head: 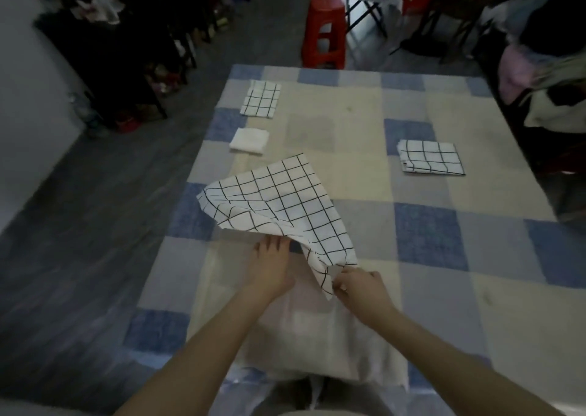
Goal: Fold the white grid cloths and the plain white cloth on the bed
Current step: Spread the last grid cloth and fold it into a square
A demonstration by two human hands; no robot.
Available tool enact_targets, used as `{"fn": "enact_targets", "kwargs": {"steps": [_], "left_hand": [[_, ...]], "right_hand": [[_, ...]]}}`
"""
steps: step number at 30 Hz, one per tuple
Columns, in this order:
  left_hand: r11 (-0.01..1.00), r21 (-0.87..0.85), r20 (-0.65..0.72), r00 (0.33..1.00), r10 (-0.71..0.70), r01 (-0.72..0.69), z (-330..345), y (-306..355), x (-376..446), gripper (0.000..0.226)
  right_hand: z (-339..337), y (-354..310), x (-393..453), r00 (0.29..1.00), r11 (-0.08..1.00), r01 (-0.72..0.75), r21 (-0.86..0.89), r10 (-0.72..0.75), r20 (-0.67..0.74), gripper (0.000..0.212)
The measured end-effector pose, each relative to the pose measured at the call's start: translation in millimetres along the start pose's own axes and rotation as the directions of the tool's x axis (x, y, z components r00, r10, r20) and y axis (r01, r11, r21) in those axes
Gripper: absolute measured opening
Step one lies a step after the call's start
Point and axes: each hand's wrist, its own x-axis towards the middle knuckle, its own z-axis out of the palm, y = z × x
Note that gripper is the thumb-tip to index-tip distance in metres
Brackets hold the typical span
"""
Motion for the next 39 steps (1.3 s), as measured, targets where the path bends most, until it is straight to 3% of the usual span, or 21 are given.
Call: {"fn": "enact_targets", "kwargs": {"steps": [3, 6, 8, 11, 13, 15, 17, 19, 23, 26, 30, 33, 34, 36, 38, 39], "left_hand": [[0.976, -0.113, 0.047, 0.981, 0.191, -0.184, -10, -5, 7, 0.113], [0.925, -0.153, -0.004, 0.936, 0.351, -0.347, -12, 8, 15, 0.115], [0.881, -0.246, -0.145, 0.914, 0.378, -0.404, -11, 20, 22, 0.088], [0.821, -0.320, -0.256, 0.878, 0.405, -0.472, -23, 35, 30, 0.027], [0.798, -0.332, -0.274, 0.861, 0.429, -0.504, -31, 38, 35, 0.014], [0.775, -0.373, -0.266, 0.859, 0.437, -0.510, -39, 38, 37, 0.027], [0.772, -0.391, -0.199, 0.865, 0.461, -0.501, -42, 40, 38, 0.058], [0.784, -0.329, -0.195, 0.850, 0.489, -0.526, -39, 47, 39, 0.066], [0.799, -0.303, -0.236, 0.853, 0.465, -0.519, -42, 52, 54, 0.029], [0.763, -0.471, -0.075, 0.883, 0.464, -0.442, -49, 40, 62, 0.011], [0.713, -0.560, 0.016, 0.854, 0.520, -0.423, -71, 22, 69, 0.012], [0.738, -0.527, 0.114, 0.825, 0.553, -0.421, -111, 20, 66, 0.020], [0.742, -0.544, 0.237, 0.776, 0.585, -0.393, -127, 21, 62, 0.020], [0.750, -0.600, 0.544, 0.546, 0.637, -0.277, -152, 26, 53, 0.015], [0.772, -0.612, 0.712, 0.303, 0.633, -0.173, -169, 28, 47, 0.002], [0.769, -0.621, 0.739, 0.214, 0.639, -0.149, -175, 28, 46, 0.008]], "right_hand": [[-16, -8, -4, 0.996, 0.930, -0.077, 0.358, 0.085, -0.007, 0.007], [-41, -11, -10, 0.985, 0.807, -0.151, 0.570, 0.173, 0.015, 0.016], [-59, -15, -14, 0.978, 0.703, -0.140, 0.698, 0.210, -0.015, 0.017], [-84, -17, -20, 0.953, 0.501, -0.097, 0.860, 0.295, -0.065, 0.021], [-95, -10, -22, 0.942, 0.469, -0.099, 0.878, 0.330, -0.070, 0.020], [-105, -5, -23, 0.942, 0.478, -0.104, 0.872, 0.328, -0.068, 0.018], [-113, -1, -23, 0.953, 0.440, -0.122, 0.890, 0.302, -0.019, 0.015], [-121, -1, -24, 0.964, 0.408, -0.141, 0.902, 0.263, 0.032, 0.014], [-130, 9, -25, 0.964, 0.483, -0.213, 0.850, 0.247, 0.101, 0.032], [-137, 27, -27, 0.962, 0.545, -0.226, 0.807, 0.253, 0.099, 0.035], [-142, 51, -34, 0.980, 0.806, -0.200, 0.557, 0.160, 0.121, 0.016], [-152, 68, -38, 0.942, 0.868, -0.273, 0.415, 0.153, 0.300, 0.017], [-158, 72, -39, 0.894, 0.866, -0.312, 0.390, 0.129, 0.428, 0.013], [-175, 74, -43, 0.721, 0.852, -0.400, 0.339, 0.065, 0.690, 0.013], [-189, 77, -40, 0.602, 0.855, -0.419, 0.305, 0.010, 0.798, 0.021], [-197, 77, -39, 0.595, 0.854, -0.416, 0.313, -0.004, 0.804, 0.018]]}}
